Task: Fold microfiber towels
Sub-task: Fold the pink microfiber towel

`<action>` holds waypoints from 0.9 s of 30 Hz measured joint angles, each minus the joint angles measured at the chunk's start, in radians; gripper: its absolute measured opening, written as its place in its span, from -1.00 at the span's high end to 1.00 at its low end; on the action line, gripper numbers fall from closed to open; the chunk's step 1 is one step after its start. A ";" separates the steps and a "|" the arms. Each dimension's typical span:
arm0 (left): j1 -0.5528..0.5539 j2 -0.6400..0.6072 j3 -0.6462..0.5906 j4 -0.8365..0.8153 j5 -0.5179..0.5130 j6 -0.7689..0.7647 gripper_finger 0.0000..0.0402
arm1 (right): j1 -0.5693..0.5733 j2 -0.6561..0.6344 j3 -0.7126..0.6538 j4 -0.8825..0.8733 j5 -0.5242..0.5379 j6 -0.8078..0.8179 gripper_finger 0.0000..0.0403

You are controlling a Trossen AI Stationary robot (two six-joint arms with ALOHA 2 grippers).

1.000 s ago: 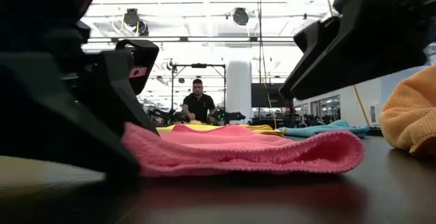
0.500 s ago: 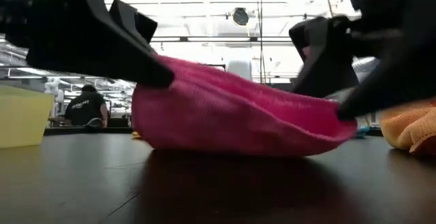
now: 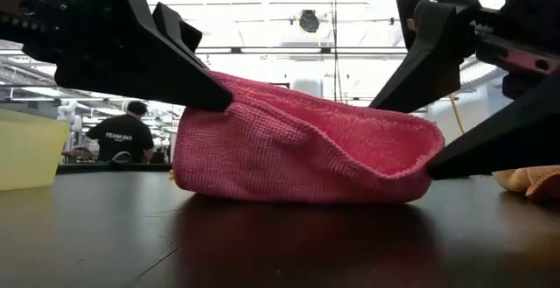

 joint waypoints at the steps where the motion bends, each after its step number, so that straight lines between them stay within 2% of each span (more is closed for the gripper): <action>1: 0.000 0.000 0.000 0.000 0.000 -0.003 0.92 | 0.000 0.006 0.000 0.000 0.002 -0.014 -0.04; 5: -0.001 -0.001 0.000 -0.001 -0.018 -0.025 0.88 | -0.002 0.049 0.002 0.050 0.022 -0.059 0.05; 10: -0.001 -0.001 0.000 -0.023 -0.022 -0.029 0.97 | -0.002 0.066 0.001 0.124 0.046 -0.051 0.24; 15: -0.003 -0.001 0.001 -0.027 -0.040 -0.050 0.88 | 0.006 0.065 0.001 0.123 0.121 -0.033 0.57; 20: -0.020 -0.003 0.001 -0.045 -0.041 -0.052 0.86 | 0.020 0.054 0.000 0.112 0.119 0.034 0.93; 23: -0.044 -0.023 0.001 -0.064 -0.022 -0.048 0.92 | 0.037 0.035 -0.001 0.116 0.083 0.091 0.96; 27: -0.073 -0.068 0.003 -0.090 0.082 -0.048 0.97 | 0.038 0.011 -0.001 0.151 -0.067 0.191 0.92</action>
